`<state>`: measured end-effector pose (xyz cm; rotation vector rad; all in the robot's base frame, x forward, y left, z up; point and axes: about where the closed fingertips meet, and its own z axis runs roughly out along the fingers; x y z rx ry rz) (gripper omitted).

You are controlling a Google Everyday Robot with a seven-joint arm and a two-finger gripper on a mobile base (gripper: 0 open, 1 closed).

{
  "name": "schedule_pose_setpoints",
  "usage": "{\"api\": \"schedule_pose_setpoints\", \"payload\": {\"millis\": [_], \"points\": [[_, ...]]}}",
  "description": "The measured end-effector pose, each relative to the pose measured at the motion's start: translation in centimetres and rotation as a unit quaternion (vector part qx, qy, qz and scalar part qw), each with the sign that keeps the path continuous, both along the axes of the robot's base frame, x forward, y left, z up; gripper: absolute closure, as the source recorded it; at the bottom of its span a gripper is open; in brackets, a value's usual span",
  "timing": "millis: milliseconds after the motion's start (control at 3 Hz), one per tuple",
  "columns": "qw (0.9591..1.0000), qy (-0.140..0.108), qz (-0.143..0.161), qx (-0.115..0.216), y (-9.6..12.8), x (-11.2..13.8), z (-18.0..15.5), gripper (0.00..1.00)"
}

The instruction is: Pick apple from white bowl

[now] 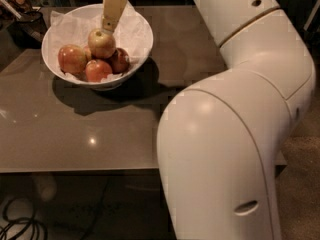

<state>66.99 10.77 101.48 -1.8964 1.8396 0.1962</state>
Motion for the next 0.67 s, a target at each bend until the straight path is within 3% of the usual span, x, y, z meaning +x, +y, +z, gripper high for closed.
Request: {"api": "schedule_pose_setpoints", "payload": {"millis": [667], "points": [[0.9998, 0.018, 0.009, -0.007, 1.63, 1.13, -2.03, 0.35]]}}
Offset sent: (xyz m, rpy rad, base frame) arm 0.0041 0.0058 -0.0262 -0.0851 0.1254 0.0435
